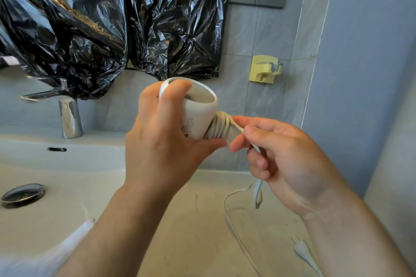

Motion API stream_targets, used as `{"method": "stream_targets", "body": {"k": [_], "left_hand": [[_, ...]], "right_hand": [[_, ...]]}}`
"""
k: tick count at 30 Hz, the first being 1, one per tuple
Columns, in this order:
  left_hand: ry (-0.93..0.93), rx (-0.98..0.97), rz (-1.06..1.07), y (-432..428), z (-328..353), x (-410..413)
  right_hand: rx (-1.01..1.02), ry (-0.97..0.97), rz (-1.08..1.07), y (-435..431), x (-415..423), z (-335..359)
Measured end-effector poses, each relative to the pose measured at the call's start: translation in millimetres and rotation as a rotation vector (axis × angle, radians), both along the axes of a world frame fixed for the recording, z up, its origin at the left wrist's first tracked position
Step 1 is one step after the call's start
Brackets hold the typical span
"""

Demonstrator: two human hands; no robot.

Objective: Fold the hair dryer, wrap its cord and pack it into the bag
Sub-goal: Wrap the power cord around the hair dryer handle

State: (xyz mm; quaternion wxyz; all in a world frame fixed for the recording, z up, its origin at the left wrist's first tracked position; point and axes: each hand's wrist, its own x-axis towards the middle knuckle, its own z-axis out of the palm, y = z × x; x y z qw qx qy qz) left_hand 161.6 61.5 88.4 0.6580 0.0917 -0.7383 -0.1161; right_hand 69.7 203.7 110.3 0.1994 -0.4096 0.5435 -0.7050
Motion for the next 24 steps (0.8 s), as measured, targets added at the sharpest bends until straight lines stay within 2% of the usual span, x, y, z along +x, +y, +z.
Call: {"method": "stream_targets", "body": {"k": [5, 10, 15, 19, 21, 24], "left_hand": [[0.109, 0.309, -0.145, -3, 2, 0], [0.16, 0.438, -0.202, -3, 4, -5], [0.155, 0.593, -0.337, -5, 2, -5], [0.147, 0.762, -0.487, -5, 2, -10], [0.14, 0.814, -0.546, -4, 1, -11], [0.148, 0.898, -0.672, -3, -2, -13]], "right_hand": [[-0.151, 0.112, 0.003, -12, 6, -9], [-0.198, 0.294, -0.163, -17, 7, -16], [-0.167, 0.576, -0.267, -18, 6, -18], [-0.293, 0.704, -0.357, -23, 9, -22], [-0.323, 0.724, -0.382, -23, 7, -21], [-0.382, 0.637, -0.37, -24, 3, -22]]}}
